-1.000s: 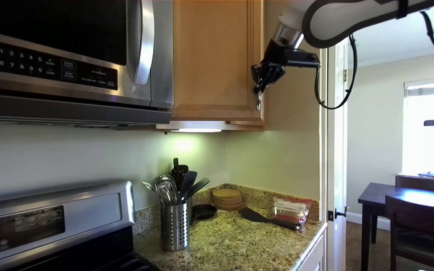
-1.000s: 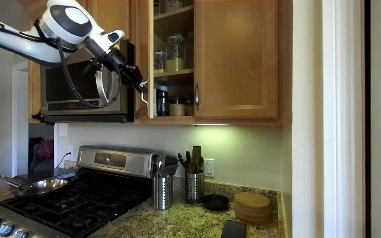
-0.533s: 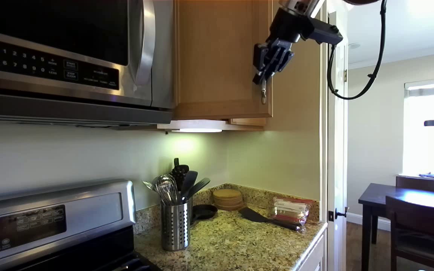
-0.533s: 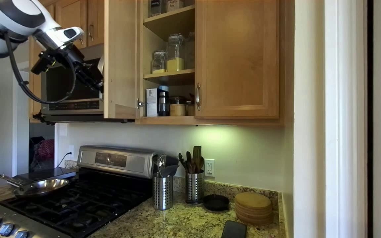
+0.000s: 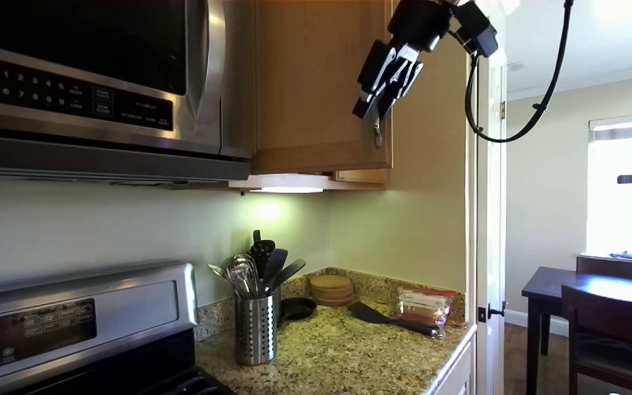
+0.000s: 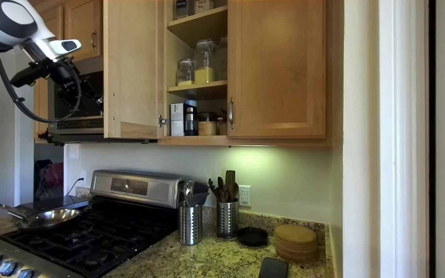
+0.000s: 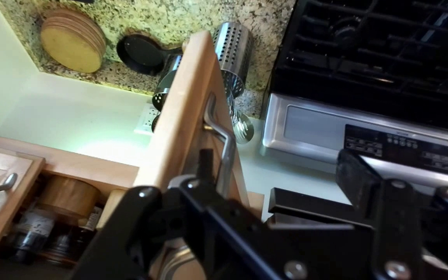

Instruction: Open the left door to the cupboard on the right

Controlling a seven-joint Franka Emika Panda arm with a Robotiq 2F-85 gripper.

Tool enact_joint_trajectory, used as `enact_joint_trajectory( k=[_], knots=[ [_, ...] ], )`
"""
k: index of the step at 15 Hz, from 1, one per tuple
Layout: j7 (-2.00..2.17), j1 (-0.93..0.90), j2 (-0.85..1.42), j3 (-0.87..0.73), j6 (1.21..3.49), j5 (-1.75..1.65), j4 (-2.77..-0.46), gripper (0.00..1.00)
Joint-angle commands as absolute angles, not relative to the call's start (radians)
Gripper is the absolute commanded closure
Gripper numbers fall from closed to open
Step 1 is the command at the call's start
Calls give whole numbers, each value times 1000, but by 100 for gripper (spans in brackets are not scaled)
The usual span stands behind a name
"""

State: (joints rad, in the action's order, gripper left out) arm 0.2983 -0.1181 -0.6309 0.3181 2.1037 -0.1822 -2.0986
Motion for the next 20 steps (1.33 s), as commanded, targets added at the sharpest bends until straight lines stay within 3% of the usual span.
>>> enact_joint_trajectory(
  k=[1,10,20],
  knots=[
    [106,-189,-580,233,2099,-103,-2090,0],
    [-166,-221,-587,82,1841,97,-2038,0],
    [-128,-80,-556,43,1630,-38,-2042,0]
  ],
)
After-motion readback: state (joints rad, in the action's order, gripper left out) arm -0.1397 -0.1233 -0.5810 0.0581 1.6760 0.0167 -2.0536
